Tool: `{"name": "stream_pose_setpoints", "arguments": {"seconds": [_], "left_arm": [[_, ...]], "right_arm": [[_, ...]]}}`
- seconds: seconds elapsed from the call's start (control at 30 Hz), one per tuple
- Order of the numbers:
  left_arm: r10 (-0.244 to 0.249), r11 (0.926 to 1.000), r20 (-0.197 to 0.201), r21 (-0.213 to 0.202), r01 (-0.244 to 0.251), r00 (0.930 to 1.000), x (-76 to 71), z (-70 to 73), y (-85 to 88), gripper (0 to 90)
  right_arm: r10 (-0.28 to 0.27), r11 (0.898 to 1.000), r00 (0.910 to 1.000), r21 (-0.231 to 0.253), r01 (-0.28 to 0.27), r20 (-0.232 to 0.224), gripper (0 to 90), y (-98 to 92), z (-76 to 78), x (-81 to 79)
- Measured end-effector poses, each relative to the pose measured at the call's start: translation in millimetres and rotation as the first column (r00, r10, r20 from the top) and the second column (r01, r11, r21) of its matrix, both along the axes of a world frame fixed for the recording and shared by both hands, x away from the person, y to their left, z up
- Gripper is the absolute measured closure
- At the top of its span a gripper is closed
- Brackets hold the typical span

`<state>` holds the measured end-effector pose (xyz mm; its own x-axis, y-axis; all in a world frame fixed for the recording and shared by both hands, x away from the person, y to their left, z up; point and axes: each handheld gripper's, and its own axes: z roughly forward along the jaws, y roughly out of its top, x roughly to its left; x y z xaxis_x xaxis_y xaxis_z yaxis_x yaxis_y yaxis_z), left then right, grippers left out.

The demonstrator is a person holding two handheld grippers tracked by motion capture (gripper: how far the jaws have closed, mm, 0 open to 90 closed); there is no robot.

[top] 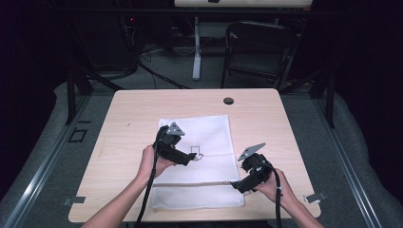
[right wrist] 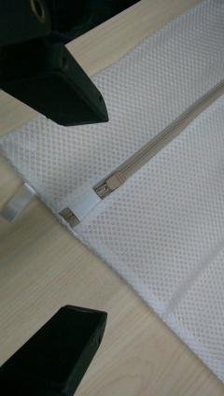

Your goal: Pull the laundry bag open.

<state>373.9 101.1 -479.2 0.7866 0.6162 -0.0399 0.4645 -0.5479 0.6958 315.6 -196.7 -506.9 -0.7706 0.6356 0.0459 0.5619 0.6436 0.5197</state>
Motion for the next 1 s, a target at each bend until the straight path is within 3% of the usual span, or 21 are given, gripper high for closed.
{"name": "stream_pose_setpoints", "arguments": {"seconds": [0.17,0.43,0.83,1.0], "left_arm": [[0.009,0.9998,-0.003,-0.016,-0.009,1.0000,-3.1,0.5,-1.2,5.4],[-0.026,0.9996,-0.007,-0.010,0.026,0.9996,-7.6,-7.2,-5.7,4.7],[-0.102,0.9948,-0.026,-0.010,0.102,0.9944,-15.7,-21.3,-28.7,9.9],[-0.142,0.9899,-0.027,-0.005,0.142,0.9895,-19.7,-27.8,-40.3,13.6]], "right_arm": [[-0.017,1.000,0.9998,-0.001,0.017,-0.010,8.8,-4.0,0.8,0.2],[0.002,1.000,1.0000,0.003,-0.002,0.007,13.8,-6.3,-0.1,1.6],[-0.005,1.000,0.9999,-0.015,0.005,0.012,24.1,-7.2,-1.9,1.6],[-0.003,1.000,1.0000,-0.018,0.004,0.008,33.4,-7.4,-3.6,3.0]]}}
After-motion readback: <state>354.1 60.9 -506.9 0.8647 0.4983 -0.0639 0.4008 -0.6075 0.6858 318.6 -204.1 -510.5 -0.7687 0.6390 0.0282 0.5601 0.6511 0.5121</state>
